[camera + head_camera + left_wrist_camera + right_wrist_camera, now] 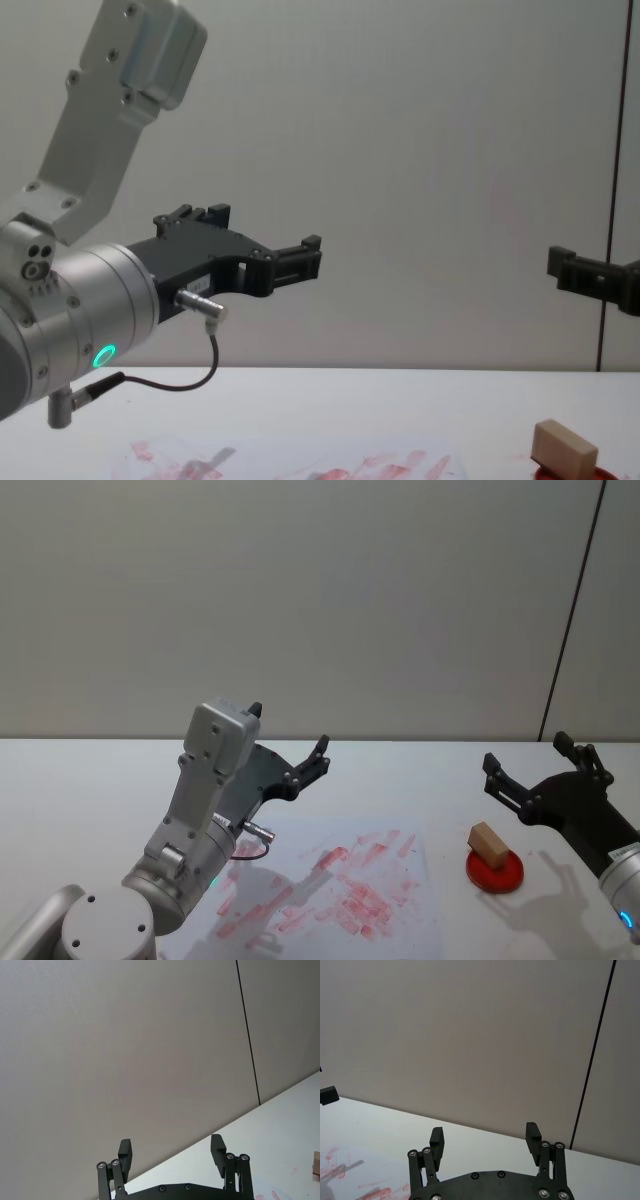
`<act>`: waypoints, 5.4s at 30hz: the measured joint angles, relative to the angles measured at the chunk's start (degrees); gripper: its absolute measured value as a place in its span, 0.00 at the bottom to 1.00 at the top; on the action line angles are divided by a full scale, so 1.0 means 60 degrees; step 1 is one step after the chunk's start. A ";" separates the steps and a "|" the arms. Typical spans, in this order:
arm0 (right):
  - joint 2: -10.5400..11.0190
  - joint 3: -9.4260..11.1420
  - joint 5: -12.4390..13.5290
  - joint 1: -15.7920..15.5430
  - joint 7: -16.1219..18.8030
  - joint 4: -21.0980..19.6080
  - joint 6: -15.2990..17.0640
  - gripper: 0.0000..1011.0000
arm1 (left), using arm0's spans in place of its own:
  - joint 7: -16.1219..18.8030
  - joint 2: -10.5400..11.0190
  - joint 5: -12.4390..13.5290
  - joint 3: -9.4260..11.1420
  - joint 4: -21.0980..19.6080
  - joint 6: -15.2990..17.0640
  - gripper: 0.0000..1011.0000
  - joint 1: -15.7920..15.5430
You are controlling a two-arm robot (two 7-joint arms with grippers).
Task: Use the one hand to pick up the stamp and affix it onto the A4 paper.
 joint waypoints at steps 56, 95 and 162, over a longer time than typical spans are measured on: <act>0.0085 0.0002 -0.0682 0.0486 0.1298 0.1414 0.1217 0.99 | 0.0000 0.0000 0.0000 0.0000 0.0000 0.0000 0.99 0.0000; -0.0330 -0.0105 -0.0347 0.1312 0.2080 0.2971 0.2075 0.47 | 0.0001 0.0000 0.0000 0.0000 0.0000 0.0000 0.99 0.0000; -0.1231 -0.1164 -0.2099 0.2058 0.3162 0.3581 0.1890 0.21 | 0.0001 0.0000 0.0000 0.0000 0.0000 0.0000 0.99 0.0000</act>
